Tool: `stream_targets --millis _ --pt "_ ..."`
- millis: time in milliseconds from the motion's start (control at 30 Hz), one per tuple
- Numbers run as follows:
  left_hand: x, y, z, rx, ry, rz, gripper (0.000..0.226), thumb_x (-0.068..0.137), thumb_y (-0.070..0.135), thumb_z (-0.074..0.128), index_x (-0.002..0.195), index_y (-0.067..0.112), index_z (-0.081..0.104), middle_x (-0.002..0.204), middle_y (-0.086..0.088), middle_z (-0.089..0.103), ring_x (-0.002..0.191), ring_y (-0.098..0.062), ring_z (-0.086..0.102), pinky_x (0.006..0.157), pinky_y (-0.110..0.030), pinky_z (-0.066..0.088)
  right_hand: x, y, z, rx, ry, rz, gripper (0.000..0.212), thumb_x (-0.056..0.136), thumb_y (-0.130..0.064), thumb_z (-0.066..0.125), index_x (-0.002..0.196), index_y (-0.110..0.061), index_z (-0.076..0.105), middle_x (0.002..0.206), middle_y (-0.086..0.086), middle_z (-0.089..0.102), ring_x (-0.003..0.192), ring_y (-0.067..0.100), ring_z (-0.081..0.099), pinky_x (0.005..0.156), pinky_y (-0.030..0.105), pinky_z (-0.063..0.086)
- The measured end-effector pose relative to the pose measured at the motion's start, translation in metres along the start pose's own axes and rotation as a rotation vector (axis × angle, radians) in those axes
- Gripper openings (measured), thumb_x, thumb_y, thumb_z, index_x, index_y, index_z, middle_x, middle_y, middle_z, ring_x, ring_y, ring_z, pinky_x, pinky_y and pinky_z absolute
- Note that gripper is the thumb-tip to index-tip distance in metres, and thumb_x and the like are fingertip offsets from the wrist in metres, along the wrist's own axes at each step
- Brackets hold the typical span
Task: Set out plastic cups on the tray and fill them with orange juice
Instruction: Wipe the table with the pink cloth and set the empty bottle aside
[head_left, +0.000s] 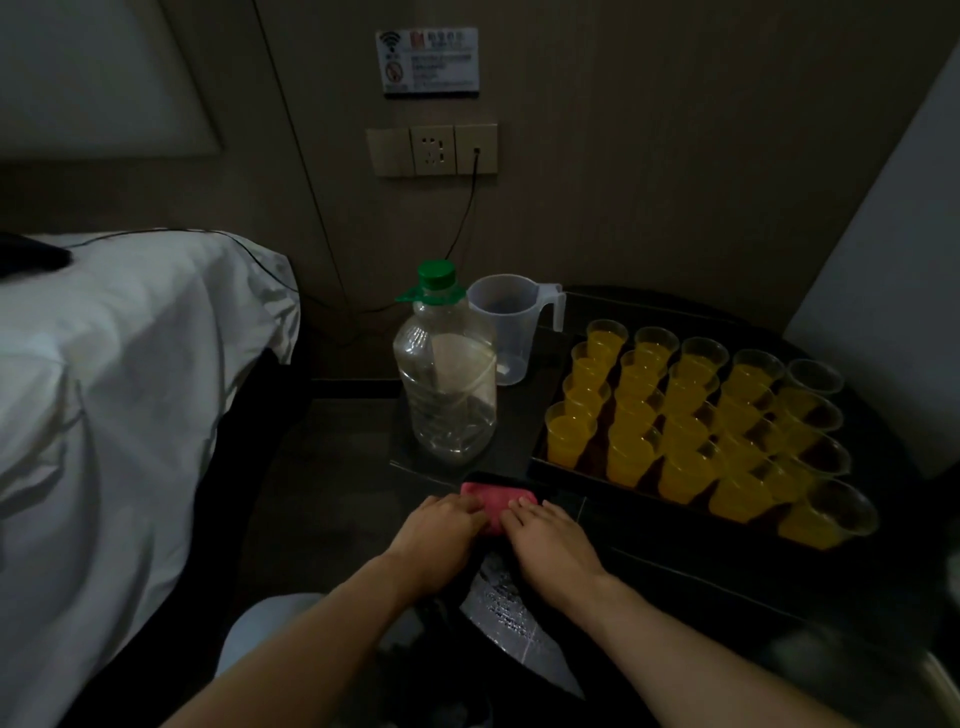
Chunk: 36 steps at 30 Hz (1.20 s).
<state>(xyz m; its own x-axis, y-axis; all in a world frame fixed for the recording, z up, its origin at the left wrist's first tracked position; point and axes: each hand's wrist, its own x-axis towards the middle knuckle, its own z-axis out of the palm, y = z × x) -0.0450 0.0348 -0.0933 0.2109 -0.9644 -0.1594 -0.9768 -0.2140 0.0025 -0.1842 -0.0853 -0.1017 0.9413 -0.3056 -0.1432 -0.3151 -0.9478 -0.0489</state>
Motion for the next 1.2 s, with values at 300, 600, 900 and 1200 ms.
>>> stream_targets --millis 300,600,900,1200 --pt "0.0 0.003 -0.057 -0.24 0.223 0.039 0.024 0.105 0.031 0.043 0.107 0.017 0.063 0.106 -0.003 0.065 0.096 -0.021 0.062 0.09 -0.038 0.048 -0.014 0.017 -0.072 -0.036 0.233 -0.151 0.023 0.084 -0.023 0.063 0.106 -0.017 0.058 0.088 0.002 0.069 0.071 0.027 0.07 0.054 0.033 0.041" --pt "0.018 0.031 -0.159 -1.228 0.233 -0.227 0.027 0.093 0.017 0.059 0.067 0.017 0.067 0.065 -0.004 0.058 0.063 -0.015 0.052 0.06 -0.028 0.041 -0.021 0.059 -0.195 0.226 0.174 -0.107 0.006 0.1 -0.027 0.054 0.099 -0.032 0.052 0.085 -0.007 0.063 0.078 0.013 0.061 0.061 0.032 0.046" --pt "0.024 0.061 -0.285 -1.929 -0.146 -0.082 0.023 0.082 0.021 0.053 0.103 0.013 0.054 0.085 -0.01 0.061 0.077 -0.023 0.059 0.073 -0.036 0.053 -0.036 0.085 -0.359 0.338 0.182 -0.153 0.014 0.088 -0.015 0.076 0.095 -0.027 0.075 0.093 -0.004 0.076 0.092 0.014 0.07 0.087 0.039 0.056" --pt "0.045 0.075 -0.339 -1.984 0.192 0.147 0.033 0.095 0.016 0.065 0.126 0.006 0.064 0.116 -0.02 0.07 0.11 -0.036 0.069 0.092 -0.052 0.057 -0.067 0.096 -0.414 0.253 0.742 0.026 0.056 0.081 -0.038 0.083 0.129 -0.025 0.058 0.116 -0.001 0.062 0.111 0.02 0.061 0.095 0.042 0.053"
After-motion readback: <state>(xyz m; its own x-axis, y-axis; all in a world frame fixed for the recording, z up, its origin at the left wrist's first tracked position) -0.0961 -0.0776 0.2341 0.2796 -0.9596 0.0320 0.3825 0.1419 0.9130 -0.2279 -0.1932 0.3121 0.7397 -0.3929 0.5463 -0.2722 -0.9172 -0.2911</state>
